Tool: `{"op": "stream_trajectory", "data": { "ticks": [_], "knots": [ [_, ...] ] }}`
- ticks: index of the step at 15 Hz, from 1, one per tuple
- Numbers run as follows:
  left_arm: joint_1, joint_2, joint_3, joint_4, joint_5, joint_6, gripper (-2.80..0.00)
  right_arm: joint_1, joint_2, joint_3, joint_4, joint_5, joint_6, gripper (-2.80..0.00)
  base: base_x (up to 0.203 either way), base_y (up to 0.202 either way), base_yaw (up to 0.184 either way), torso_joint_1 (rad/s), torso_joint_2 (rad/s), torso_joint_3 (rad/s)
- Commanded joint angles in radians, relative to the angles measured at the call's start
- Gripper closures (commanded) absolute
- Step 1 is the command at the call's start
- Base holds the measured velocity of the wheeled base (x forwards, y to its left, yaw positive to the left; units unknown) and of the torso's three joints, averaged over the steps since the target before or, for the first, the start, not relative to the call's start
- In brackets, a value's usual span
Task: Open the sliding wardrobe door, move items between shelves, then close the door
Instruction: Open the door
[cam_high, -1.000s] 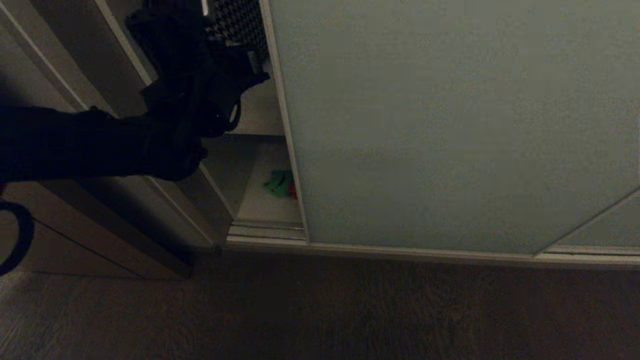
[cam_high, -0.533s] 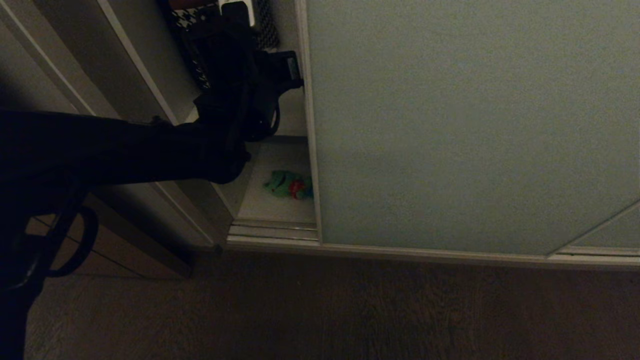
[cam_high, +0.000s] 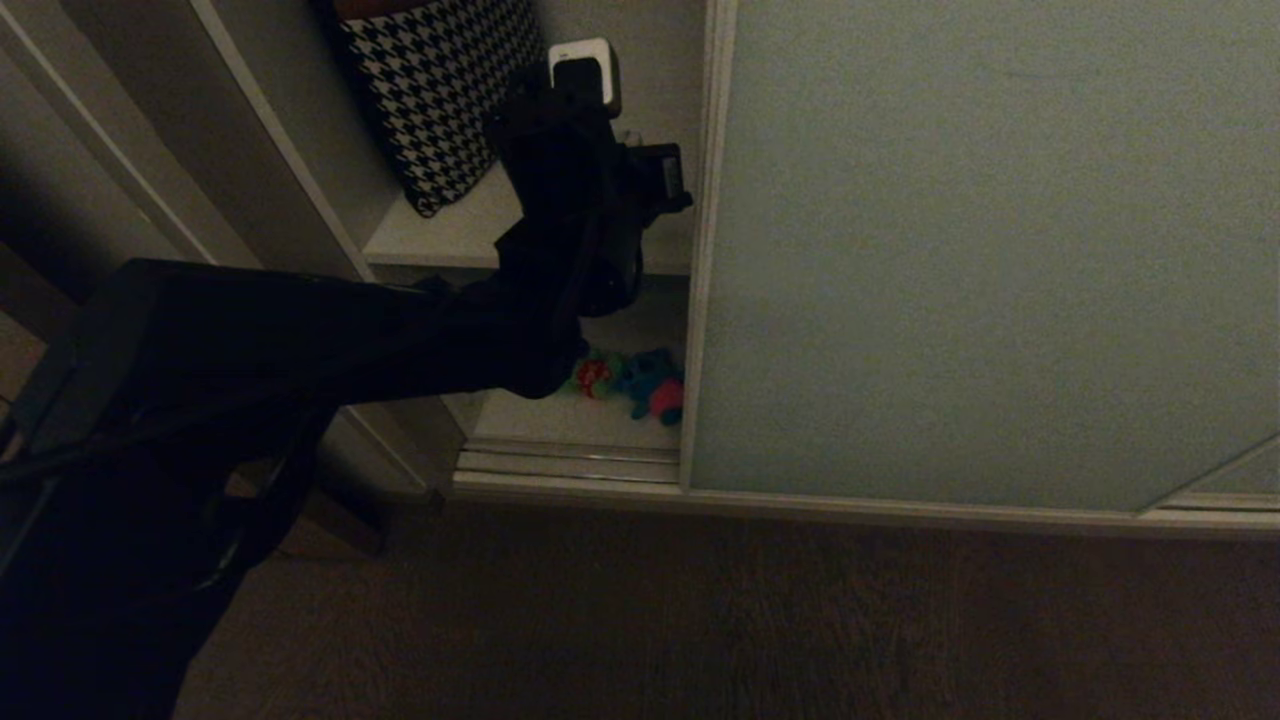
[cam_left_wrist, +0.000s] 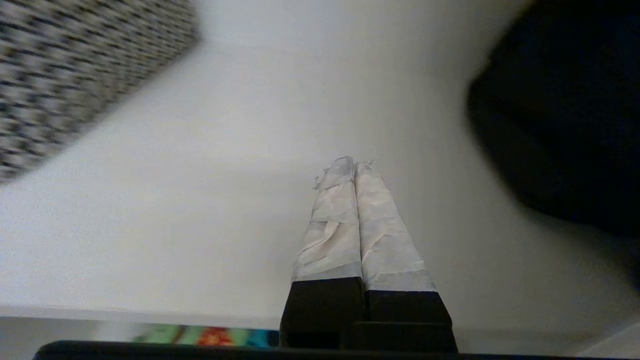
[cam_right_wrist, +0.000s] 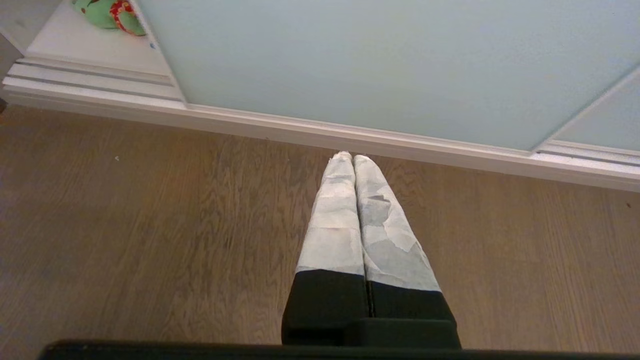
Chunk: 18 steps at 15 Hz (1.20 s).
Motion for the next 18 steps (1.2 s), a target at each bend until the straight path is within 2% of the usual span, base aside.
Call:
{"op": "stream_trajectory", "data": {
  "ticks": [1,7,11,14,18],
  "knots": [
    [-0.048,0.058,-0.03,0.0,-0.004,0.002,0.0,0.0,0.0,0.0,0.001,0.0,0.0,0.0,0.0,0.0,0.0,0.0,0.0,0.0],
    [-0.133,0.117,-0.031,-0.007,-0.047,0.002,0.0,0.0,0.0,0.0,0.0,0.0,0.0,0.0,0.0,0.0,0.0,0.0,0.0,0.0],
    [-0.125,0.051,-0.029,-0.062,-0.017,-0.004,0.0,0.0,0.0,0.0,0.0,0.0,0.0,0.0,0.0,0.0,0.0,0.0,0.0,0.0],
    [-0.108,-0.003,0.003,-0.05,0.009,-0.003,0.0,0.0,0.0,0.0,0.0,0.0,-0.001,0.0,0.0,0.0,0.0,0.0,0.0,0.0],
    [-0.106,0.085,-0.028,-0.047,0.073,0.0,0.0,0.0,0.0,0.0,0.0,0.0,0.0,0.0,0.0,0.0,0.0,0.0,0.0,0.0]
  ]
}}
